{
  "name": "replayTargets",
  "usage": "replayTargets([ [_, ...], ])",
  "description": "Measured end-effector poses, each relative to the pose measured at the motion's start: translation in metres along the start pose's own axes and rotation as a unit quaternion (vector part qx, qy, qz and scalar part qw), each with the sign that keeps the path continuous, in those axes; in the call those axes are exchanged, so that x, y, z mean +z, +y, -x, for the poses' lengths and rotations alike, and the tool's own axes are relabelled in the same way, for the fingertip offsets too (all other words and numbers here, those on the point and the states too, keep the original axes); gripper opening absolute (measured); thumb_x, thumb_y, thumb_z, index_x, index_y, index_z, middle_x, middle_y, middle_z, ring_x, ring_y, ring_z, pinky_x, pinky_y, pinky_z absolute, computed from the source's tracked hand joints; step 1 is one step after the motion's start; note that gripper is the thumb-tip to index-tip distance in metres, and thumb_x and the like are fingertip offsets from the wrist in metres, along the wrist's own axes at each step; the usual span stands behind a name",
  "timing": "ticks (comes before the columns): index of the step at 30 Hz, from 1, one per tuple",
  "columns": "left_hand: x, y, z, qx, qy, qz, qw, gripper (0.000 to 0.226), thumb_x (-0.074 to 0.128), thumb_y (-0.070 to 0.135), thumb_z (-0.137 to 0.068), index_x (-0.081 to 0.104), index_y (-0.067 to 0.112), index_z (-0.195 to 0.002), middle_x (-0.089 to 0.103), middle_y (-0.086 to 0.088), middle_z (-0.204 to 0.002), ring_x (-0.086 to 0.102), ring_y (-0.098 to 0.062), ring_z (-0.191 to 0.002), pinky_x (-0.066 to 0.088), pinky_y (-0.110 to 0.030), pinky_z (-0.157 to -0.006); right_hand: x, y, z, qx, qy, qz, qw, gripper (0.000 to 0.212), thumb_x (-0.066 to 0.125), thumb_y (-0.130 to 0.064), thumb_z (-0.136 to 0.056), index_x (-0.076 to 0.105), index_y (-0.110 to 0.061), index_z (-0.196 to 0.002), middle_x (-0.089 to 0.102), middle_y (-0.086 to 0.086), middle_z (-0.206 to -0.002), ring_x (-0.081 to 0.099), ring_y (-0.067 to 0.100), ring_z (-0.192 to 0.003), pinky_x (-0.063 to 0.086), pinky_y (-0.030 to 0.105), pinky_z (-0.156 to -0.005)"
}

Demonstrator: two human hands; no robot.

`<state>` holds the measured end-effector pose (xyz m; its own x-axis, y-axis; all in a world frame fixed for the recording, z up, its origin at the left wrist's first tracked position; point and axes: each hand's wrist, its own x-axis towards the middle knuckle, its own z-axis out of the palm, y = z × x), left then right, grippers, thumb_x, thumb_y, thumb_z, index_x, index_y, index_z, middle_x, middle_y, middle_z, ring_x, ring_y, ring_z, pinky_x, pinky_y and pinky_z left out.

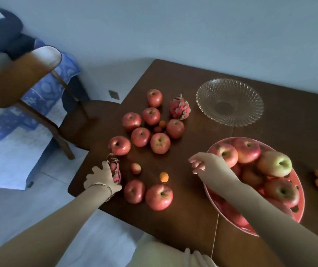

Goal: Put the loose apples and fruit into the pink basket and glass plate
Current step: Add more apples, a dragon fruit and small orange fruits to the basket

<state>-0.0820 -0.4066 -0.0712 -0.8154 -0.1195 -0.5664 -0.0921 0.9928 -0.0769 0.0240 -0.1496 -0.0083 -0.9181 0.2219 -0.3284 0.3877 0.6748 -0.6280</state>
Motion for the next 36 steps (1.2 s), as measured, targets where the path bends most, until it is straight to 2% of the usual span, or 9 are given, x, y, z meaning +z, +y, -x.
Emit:
replayTargets([
  [9, -0.044, 0.035, 0.056, 0.14, 0.076, 0.101, 0.982, 0.088, 0.07, 0.057, -0.061, 0.032, 0.022, -0.131, 0.047, -0.009, -0.123, 0.056, -0.032, -0.109, 0.049, -0.038, -0.089, -0.025, 0.022, 0.015, -0.002, 0.077, 0.016, 0.997, 0.031, 0.069, 0.0, -0.073, 0.068, -0.01, -0.102, 0.06, -0.004, -0.081, 0.057, 0.013, -0.077, 0.038, 0.004, -0.063],
  [13, -0.06, 0.102, 0.103, 0.267, 0.007, 0.301, 0.915, 0.07, 0.08, 0.042, -0.059, 0.044, 0.022, -0.116, 0.059, 0.003, -0.11, 0.058, -0.017, -0.103, 0.044, -0.028, -0.088, -0.044, 0.023, 0.031, 0.012, 0.107, -0.108, 0.988, 0.02, 0.072, -0.022, -0.079, 0.066, -0.018, -0.098, 0.064, -0.01, -0.083, 0.061, -0.005, -0.07, 0.043, 0.001, -0.065],
  [17, -0.048, 0.167, 0.147, 0.353, -0.009, 0.392, 0.85, 0.053, 0.082, 0.036, -0.059, 0.046, 0.024, -0.096, 0.052, 0.017, -0.079, 0.058, -0.002, -0.08, 0.041, -0.014, -0.067, -0.064, 0.032, 0.052, 0.104, 0.046, -0.326, 0.938, 0.034, 0.055, -0.05, -0.083, 0.055, -0.03, -0.111, 0.066, 0.001, -0.11, 0.065, 0.016, -0.098, 0.056, 0.035, -0.083],
  [19, -0.038, 0.19, 0.165, 0.408, -0.01, 0.405, 0.818, 0.057, 0.082, 0.034, -0.06, 0.044, 0.027, -0.101, 0.053, 0.018, -0.084, 0.056, 0.005, -0.083, 0.04, -0.007, -0.067, -0.073, 0.039, 0.064, 0.126, 0.008, -0.423, 0.897, 0.045, 0.063, -0.05, -0.075, 0.053, -0.03, -0.113, 0.067, 0.004, -0.11, 0.067, 0.021, -0.099, 0.057, 0.041, -0.081],
  [22, -0.027, 0.212, 0.178, 0.501, -0.047, 0.374, 0.779, 0.08, 0.085, 0.027, -0.059, 0.041, 0.025, -0.125, 0.051, 0.016, -0.11, 0.053, 0.0, -0.107, 0.04, -0.013, -0.091, -0.085, 0.06, 0.077, 0.11, 0.087, -0.468, 0.873, 0.063, 0.082, -0.04, -0.06, 0.058, -0.022, -0.116, 0.07, 0.009, -0.105, 0.068, 0.024, -0.097, 0.056, 0.042, -0.084],
  [25, -0.014, 0.213, 0.163, 0.541, -0.084, 0.3, 0.781, 0.092, 0.082, 0.028, -0.064, 0.03, 0.023, -0.139, 0.041, 0.02, -0.127, 0.039, -0.001, -0.123, 0.035, -0.022, -0.106, -0.087, 0.08, 0.078, 0.094, 0.23, -0.326, 0.912, 0.048, 0.082, -0.031, -0.065, 0.059, -0.03, -0.107, 0.066, -0.001, -0.105, 0.064, 0.015, -0.097, 0.052, 0.031, -0.086],
  [27, -0.001, 0.207, 0.142, 0.527, -0.019, 0.237, 0.816, 0.081, 0.074, 0.031, -0.073, 0.03, 0.021, -0.141, 0.037, 0.009, -0.142, 0.037, -0.01, -0.132, 0.035, -0.033, -0.11, -0.087, 0.093, 0.076, 0.084, 0.267, -0.194, 0.94, 0.063, 0.085, -0.033, -0.06, 0.055, -0.032, -0.115, 0.057, -0.006, -0.108, 0.056, 0.009, -0.1, 0.045, 0.021, -0.088],
  [31, 0.015, 0.193, 0.117, 0.519, 0.081, 0.026, 0.851, 0.073, 0.058, 0.034, -0.086, 0.02, 0.021, -0.146, 0.015, 0.003, -0.157, 0.014, -0.015, -0.145, 0.024, -0.033, -0.117, -0.075, 0.104, 0.064, 0.059, 0.165, 0.006, 0.985, 0.087, 0.084, -0.045, -0.055, 0.045, -0.034, -0.132, 0.042, -0.001, -0.124, 0.045, 0.017, -0.115, 0.044, 0.029, -0.095],
  [36, 0.018, 0.186, 0.102, 0.531, 0.074, -0.018, 0.844, 0.07, 0.051, 0.04, -0.09, 0.015, 0.023, -0.148, 0.003, 0.012, -0.158, 0.003, -0.008, -0.146, 0.018, -0.027, -0.116, -0.054, 0.105, 0.056, 0.107, 0.108, 0.14, 0.978, 0.09, 0.072, -0.06, -0.061, 0.032, -0.04, -0.139, 0.039, -0.001, -0.133, 0.055, 0.022, -0.107, 0.044, 0.026, -0.068],
])
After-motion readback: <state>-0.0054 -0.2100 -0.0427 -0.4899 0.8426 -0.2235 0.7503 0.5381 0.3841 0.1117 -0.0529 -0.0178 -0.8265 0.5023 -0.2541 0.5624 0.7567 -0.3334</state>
